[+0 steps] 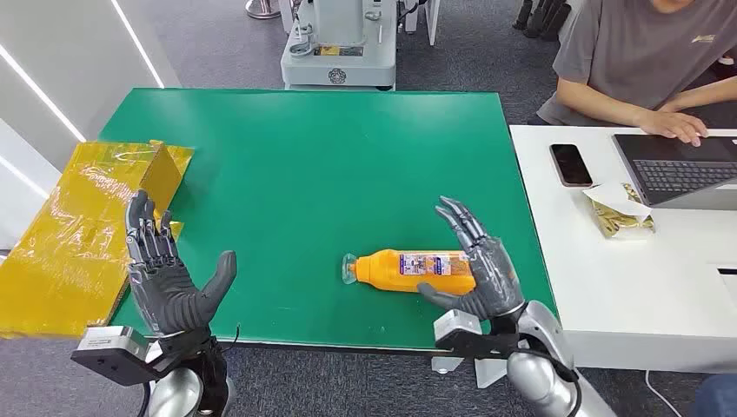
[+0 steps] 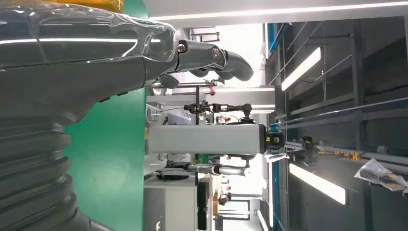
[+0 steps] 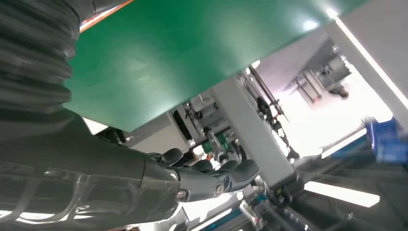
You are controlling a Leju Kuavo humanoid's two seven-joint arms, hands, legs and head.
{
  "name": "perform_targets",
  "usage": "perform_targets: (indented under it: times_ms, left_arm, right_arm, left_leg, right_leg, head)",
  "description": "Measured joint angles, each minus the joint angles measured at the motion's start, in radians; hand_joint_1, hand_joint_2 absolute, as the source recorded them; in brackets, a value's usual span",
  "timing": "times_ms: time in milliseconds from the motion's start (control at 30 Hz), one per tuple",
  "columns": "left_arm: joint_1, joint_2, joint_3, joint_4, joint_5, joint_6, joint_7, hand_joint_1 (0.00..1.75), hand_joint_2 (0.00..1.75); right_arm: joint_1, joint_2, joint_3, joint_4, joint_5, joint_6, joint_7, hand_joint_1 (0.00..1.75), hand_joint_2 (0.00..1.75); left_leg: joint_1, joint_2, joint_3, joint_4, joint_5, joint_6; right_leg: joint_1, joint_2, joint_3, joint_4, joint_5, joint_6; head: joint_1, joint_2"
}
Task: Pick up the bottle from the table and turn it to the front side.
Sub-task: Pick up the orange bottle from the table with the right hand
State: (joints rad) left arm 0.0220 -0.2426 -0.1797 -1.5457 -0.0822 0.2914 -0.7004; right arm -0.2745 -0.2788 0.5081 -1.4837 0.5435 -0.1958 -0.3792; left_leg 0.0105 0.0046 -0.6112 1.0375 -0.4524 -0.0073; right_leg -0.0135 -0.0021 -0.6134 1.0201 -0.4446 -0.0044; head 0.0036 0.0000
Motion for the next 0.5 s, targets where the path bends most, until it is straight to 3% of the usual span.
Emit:
perform_targets:
  times_ms: [67,300,500]
  left_arm:
    - [0.000,0.001,0.000,0.000,0.004,0.000,0.000,0.00,1.75]
    - [-0.001,0.011,-0.003,0.000,0.035,-0.001,-0.001,0.00,1.75]
    - [-0.002,0.018,-0.007,0.000,0.040,-0.011,-0.001,0.00,1.75]
  right_arm:
    - [-0.031,-0.018,-0.006,0.017,-0.014,0.036,0.000,0.00,1.75]
    - [-0.307,-0.130,0.013,0.183,-0.088,0.338,-0.059,0.00,1.75]
    - [-0.543,-0.131,0.137,0.334,-0.101,0.482,-0.133,0.00,1.75]
  left_leg:
    - [0.000,0.000,0.000,0.000,0.000,0.000]
    - [0.000,0.000,0.000,0.000,0.002,0.001]
    - [0.000,0.000,0.000,0.000,0.002,0.001]
  right_leg:
    - [0.000,0.000,0.000,0.000,0.000,0.000]
    - [0.000,0.000,0.000,0.001,0.001,0.000]
    - [0.000,0.000,0.000,0.002,0.001,0.000]
  head:
    - [0.000,0.000]
    - [0.000,0.000]
    - [0.000,0.000]
